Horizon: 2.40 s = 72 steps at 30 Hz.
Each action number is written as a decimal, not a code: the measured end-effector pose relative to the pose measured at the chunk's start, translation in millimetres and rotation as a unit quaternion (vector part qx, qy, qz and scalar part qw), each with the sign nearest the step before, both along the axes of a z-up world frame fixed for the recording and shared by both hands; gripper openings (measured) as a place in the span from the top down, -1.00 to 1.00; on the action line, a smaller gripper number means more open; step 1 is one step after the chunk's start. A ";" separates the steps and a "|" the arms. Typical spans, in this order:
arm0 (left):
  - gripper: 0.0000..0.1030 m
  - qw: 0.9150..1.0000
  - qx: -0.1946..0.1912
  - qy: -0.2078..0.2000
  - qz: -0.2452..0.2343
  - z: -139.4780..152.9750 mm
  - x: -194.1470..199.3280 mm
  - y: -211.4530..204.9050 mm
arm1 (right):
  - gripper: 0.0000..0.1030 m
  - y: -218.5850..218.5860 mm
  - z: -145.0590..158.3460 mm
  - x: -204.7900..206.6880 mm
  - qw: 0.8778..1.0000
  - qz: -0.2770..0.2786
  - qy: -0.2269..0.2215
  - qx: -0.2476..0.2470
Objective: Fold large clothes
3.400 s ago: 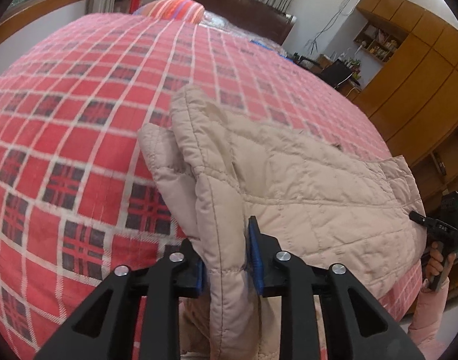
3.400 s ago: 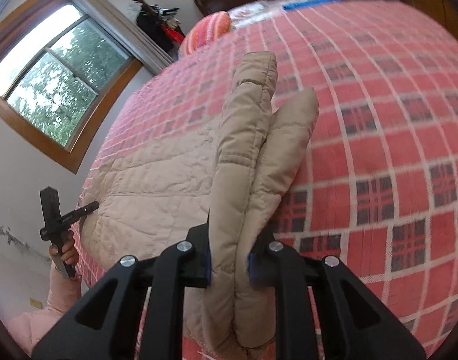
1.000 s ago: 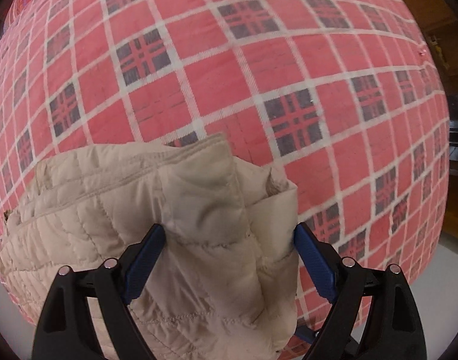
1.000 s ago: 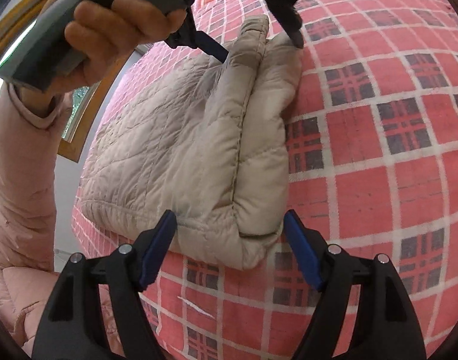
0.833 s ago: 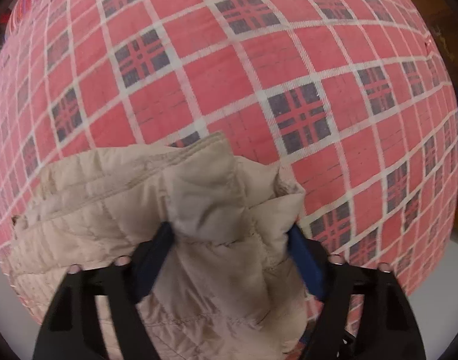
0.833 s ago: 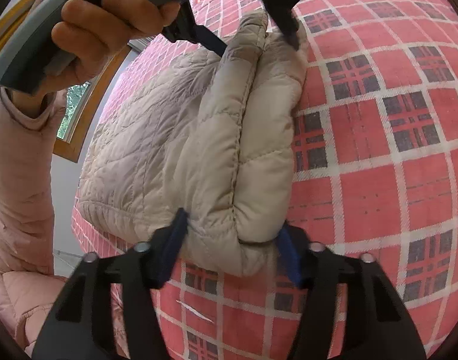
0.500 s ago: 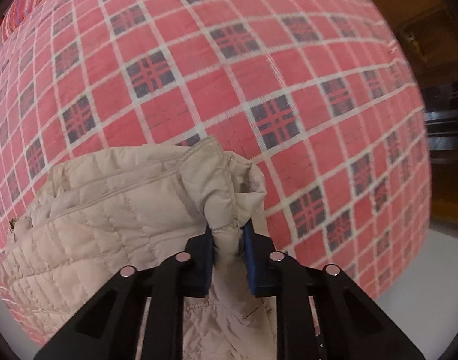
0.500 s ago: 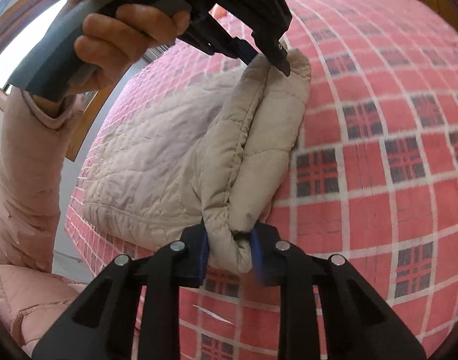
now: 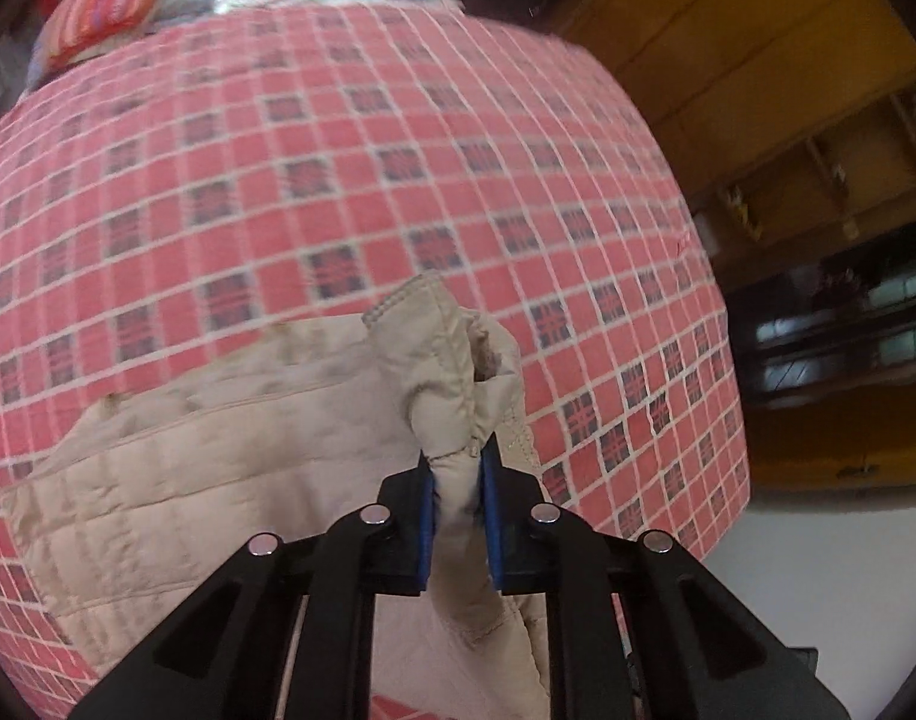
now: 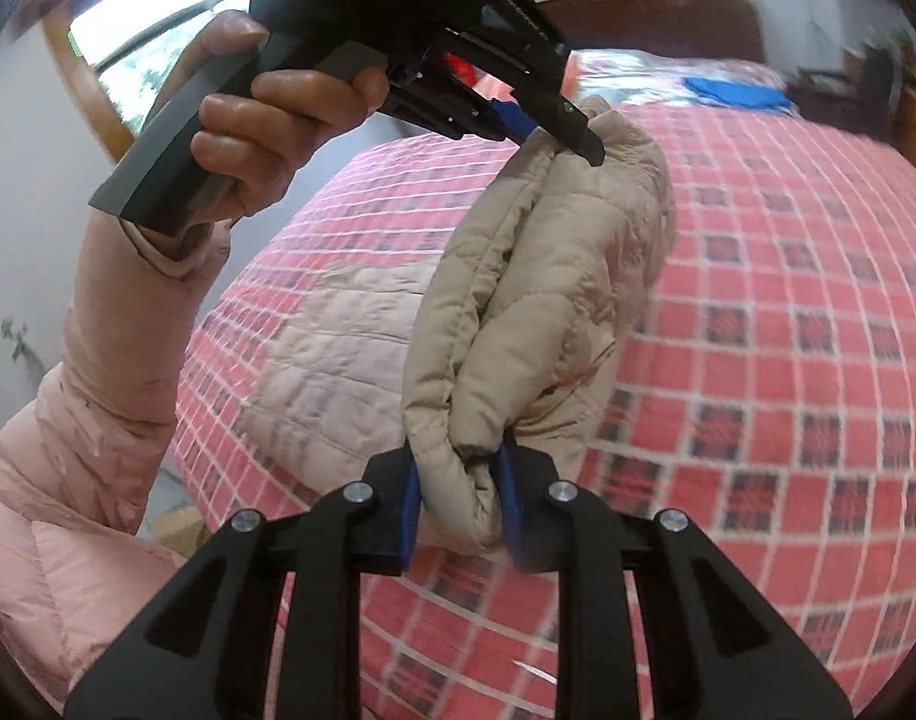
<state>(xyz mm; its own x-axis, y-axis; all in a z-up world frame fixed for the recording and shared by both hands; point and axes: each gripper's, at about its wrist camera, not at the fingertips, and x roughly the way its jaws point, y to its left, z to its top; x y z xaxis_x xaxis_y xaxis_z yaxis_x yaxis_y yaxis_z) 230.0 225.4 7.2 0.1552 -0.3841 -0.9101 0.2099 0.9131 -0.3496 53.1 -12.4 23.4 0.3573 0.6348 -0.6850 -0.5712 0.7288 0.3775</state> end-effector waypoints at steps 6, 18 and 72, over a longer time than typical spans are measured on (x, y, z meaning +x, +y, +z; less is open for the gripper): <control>0.74 0.998 -0.026 -0.022 0.062 9.4 -18.9 95.6 | 0.58 65.5 11.7 5.3 0.997 0.073 -0.008 -0.010; 0.73 0.986 -0.085 -0.005 0.143 -55.2 -47.2 232.5 | 0.58 172.2 -17.8 8.5 0.984 0.162 0.026 -0.071; 0.04 0.983 -0.107 -0.027 0.147 -136.5 -108.0 239.8 | 0.52 221.0 -78.3 17.6 0.972 0.197 0.068 -0.107</control>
